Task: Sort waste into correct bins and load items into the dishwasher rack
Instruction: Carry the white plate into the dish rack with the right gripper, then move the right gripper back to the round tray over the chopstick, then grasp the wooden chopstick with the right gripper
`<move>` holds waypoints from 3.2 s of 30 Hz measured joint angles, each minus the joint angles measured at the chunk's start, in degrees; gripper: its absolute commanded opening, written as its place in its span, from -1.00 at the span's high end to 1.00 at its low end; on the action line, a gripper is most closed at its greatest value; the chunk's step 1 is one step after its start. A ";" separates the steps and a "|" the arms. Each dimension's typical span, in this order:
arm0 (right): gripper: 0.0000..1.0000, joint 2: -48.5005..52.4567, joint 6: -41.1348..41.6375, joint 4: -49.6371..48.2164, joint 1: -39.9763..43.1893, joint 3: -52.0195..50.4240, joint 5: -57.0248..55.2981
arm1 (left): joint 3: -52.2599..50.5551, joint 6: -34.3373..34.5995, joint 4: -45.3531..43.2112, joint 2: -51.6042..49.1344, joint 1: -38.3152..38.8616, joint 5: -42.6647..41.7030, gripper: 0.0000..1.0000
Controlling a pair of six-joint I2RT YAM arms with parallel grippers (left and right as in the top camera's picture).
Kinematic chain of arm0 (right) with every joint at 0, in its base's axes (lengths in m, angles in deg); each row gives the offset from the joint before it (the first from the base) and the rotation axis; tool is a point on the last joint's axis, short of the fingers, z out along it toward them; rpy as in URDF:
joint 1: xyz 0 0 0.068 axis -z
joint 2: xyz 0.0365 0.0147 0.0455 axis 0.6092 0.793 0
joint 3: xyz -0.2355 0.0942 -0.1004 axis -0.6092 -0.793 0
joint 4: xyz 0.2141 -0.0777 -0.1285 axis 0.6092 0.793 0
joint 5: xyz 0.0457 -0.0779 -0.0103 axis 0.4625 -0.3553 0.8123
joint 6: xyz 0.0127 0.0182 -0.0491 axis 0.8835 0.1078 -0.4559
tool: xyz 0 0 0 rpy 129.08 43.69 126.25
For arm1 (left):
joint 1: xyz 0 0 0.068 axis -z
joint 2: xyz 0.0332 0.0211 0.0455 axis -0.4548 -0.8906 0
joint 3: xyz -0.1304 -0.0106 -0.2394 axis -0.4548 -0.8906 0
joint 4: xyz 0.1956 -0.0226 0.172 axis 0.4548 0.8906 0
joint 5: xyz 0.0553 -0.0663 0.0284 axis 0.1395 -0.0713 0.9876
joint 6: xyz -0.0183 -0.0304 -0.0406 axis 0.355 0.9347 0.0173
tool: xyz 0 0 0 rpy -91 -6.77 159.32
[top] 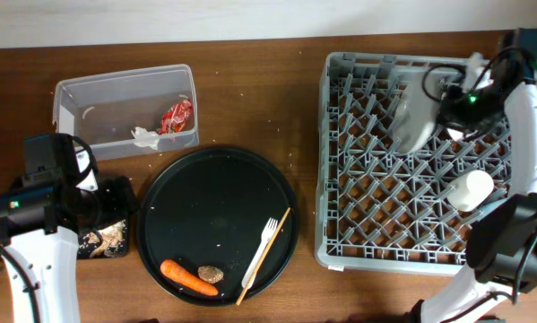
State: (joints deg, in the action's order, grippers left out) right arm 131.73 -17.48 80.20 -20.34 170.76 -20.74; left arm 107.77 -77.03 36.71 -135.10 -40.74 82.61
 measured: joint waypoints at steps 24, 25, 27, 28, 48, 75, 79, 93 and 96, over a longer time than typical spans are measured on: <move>0.22 -11.93 -5.20 11.61 -0.90 -0.04 2.86 | 0.00 0.00 -0.63 0.00 1.03 -1.75 -0.74; 0.17 -13.40 -4.94 12.41 -1.16 -0.02 2.49 | 0.00 0.00 -0.61 0.00 1.62 -1.92 -0.74; 0.12 -17.00 -3.80 15.17 -2.67 0.00 1.40 | 0.00 -0.02 -0.63 0.00 4.35 -2.01 -0.74; 0.12 -17.81 -3.48 16.11 -3.50 0.02 0.96 | 0.00 -0.02 -0.63 0.00 5.68 -2.03 -0.74; -0.36 -19.98 22.56 14.67 -45.90 -8.17 -2.64 | -0.17 0.02 -0.33 -4.98 10.14 -1.49 -0.88; 0.04 -6.99 51.84 -25.70 -72.00 -40.37 -2.84 | -0.26 -0.02 0.55 -4.98 5.62 -1.27 -0.89; 0.12 -5.92 52.52 -26.29 -72.06 -40.48 -2.84 | -0.26 0.00 0.55 -4.98 5.62 -1.29 -0.89; 0.58 -4.31 55.15 -29.33 -73.44 -40.52 -2.84 | -0.26 -0.02 0.55 -4.98 5.62 -1.27 -0.89; 0.65 -4.31 55.47 -30.21 -73.44 -40.52 -2.84 | -0.26 -0.02 0.55 -4.98 5.62 -1.27 -0.89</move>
State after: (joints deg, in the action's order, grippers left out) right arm 127.43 37.99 50.00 -93.78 130.23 -23.58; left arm 107.50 -77.05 37.25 -140.09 -35.13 81.34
